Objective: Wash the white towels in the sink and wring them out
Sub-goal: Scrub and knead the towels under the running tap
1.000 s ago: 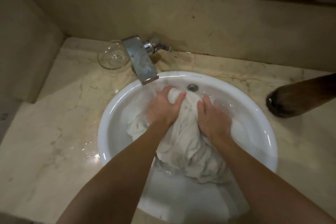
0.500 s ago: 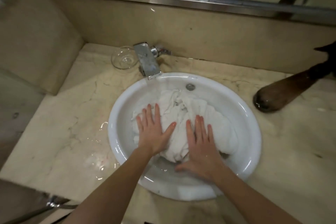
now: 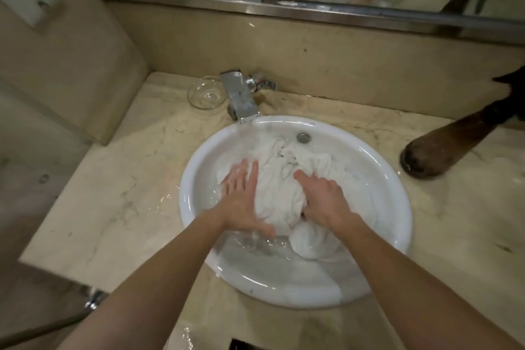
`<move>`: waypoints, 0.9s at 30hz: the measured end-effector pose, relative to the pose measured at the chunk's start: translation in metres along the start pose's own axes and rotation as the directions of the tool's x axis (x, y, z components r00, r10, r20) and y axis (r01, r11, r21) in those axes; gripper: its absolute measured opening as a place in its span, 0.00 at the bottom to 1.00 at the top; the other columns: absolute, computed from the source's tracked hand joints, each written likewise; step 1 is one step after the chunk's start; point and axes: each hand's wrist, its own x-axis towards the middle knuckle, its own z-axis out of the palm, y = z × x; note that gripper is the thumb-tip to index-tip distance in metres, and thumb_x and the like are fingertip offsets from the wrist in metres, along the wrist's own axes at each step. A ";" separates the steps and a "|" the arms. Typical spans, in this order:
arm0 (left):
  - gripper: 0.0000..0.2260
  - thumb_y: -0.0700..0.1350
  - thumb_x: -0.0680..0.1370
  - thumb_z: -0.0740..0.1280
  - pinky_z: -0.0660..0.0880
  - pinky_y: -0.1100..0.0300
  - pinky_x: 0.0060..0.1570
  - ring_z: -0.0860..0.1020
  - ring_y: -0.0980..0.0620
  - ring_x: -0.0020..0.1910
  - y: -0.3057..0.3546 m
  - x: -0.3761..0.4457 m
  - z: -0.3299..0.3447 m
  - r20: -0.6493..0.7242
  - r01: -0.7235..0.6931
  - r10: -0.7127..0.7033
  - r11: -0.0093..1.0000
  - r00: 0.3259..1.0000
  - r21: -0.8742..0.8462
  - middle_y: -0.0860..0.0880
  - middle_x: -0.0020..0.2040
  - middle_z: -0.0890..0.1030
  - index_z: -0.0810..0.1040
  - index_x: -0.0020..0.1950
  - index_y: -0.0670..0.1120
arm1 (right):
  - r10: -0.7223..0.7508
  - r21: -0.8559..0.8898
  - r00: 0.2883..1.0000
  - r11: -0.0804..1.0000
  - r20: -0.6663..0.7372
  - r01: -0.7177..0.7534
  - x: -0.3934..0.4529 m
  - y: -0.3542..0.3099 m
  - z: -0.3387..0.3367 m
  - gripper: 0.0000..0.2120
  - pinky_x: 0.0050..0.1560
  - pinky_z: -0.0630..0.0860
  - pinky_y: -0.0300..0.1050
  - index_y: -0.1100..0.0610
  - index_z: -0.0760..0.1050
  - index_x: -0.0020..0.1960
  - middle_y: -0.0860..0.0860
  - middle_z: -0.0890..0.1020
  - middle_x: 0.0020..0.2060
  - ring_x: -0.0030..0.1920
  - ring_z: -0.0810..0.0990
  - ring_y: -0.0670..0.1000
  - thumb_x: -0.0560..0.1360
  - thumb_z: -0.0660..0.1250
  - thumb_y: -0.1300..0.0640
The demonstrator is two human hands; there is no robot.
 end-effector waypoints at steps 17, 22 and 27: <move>0.07 0.46 0.74 0.69 0.74 0.52 0.42 0.78 0.41 0.37 -0.004 -0.071 -0.029 -0.221 -0.125 0.158 0.980 0.962 0.157 0.44 0.34 0.82 0.83 0.43 0.44 | -0.048 0.273 0.990 0.958 -0.131 0.083 -0.097 -0.044 -0.048 0.15 0.58 0.74 0.45 0.52 0.87 0.50 0.49 0.87 0.50 0.57 0.81 0.56 0.70 0.68 0.66; 0.22 0.59 0.61 0.72 0.63 0.53 0.30 0.61 0.51 0.26 0.015 -0.074 -0.076 -0.166 -0.195 0.207 0.977 0.964 0.083 0.48 0.23 0.63 0.68 0.25 0.44 | 0.138 0.609 0.980 0.793 -0.144 -0.022 -0.076 -0.004 -0.062 0.16 0.47 0.76 0.39 0.46 0.84 0.33 0.41 0.85 0.33 0.39 0.83 0.40 0.65 0.77 0.68; 0.19 0.47 0.67 0.71 0.60 0.57 0.27 0.64 0.47 0.26 0.042 -0.031 -0.097 -0.238 -0.067 0.077 0.996 0.968 0.051 0.49 0.21 0.64 0.66 0.22 0.45 | 0.450 0.766 0.885 0.608 -0.116 -0.209 -0.024 0.028 -0.025 0.13 0.58 0.79 0.46 0.46 0.84 0.40 0.46 0.87 0.41 0.48 0.85 0.49 0.71 0.73 0.66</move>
